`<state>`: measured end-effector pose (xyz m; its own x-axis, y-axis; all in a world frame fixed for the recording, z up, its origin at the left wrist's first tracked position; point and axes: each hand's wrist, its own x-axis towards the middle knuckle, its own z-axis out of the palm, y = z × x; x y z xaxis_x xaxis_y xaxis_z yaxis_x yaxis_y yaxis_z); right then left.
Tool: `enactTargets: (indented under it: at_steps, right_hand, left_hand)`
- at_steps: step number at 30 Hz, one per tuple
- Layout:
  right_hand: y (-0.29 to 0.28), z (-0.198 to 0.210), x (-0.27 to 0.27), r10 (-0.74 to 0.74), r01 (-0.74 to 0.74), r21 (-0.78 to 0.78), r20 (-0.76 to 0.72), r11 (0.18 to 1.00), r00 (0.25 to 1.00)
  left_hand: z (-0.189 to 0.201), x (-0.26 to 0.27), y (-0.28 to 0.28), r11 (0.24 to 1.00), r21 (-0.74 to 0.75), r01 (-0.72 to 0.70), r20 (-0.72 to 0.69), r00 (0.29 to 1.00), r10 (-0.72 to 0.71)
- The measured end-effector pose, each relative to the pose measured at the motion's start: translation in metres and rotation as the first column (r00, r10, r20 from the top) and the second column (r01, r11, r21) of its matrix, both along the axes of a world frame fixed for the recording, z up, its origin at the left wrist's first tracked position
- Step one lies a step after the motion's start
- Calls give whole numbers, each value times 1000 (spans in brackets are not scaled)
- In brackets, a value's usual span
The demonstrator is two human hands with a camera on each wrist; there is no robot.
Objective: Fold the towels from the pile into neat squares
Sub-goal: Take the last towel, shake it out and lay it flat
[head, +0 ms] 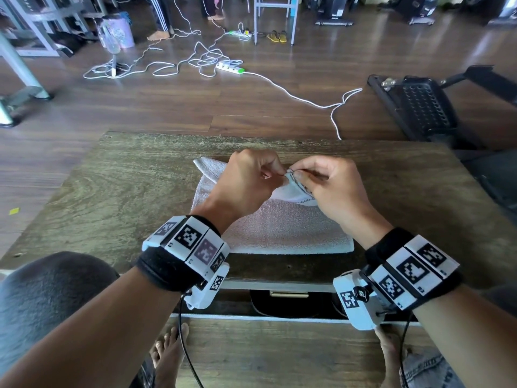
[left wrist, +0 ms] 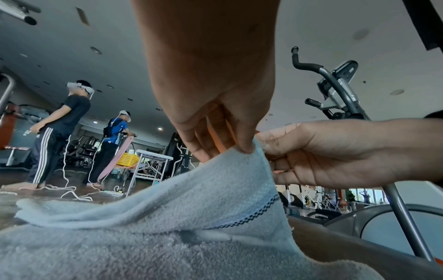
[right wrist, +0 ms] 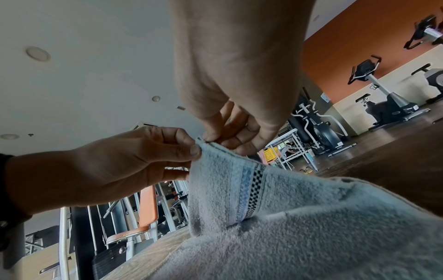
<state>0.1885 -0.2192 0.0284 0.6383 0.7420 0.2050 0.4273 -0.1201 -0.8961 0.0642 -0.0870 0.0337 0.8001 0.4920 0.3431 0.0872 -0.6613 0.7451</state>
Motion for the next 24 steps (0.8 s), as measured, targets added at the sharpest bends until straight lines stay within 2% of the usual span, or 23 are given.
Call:
enactTargets:
  at_steps: [7,16,24]
  right_hand:
    - [1,3,-2,6,-6,35,13,999,1000]
    - [0,3,-2,17,-18,19,35,1000,999]
    - [0,2,-2,20,-21,29,26,999,999]
  left_hand:
    - [5,1,-3,996,-89,-14,-3,1000,14]
    - [3,2,-2,997,-80,-23,-23,1000,21]
    - [1,3,-3,993,-117,13,27,1000,-10]
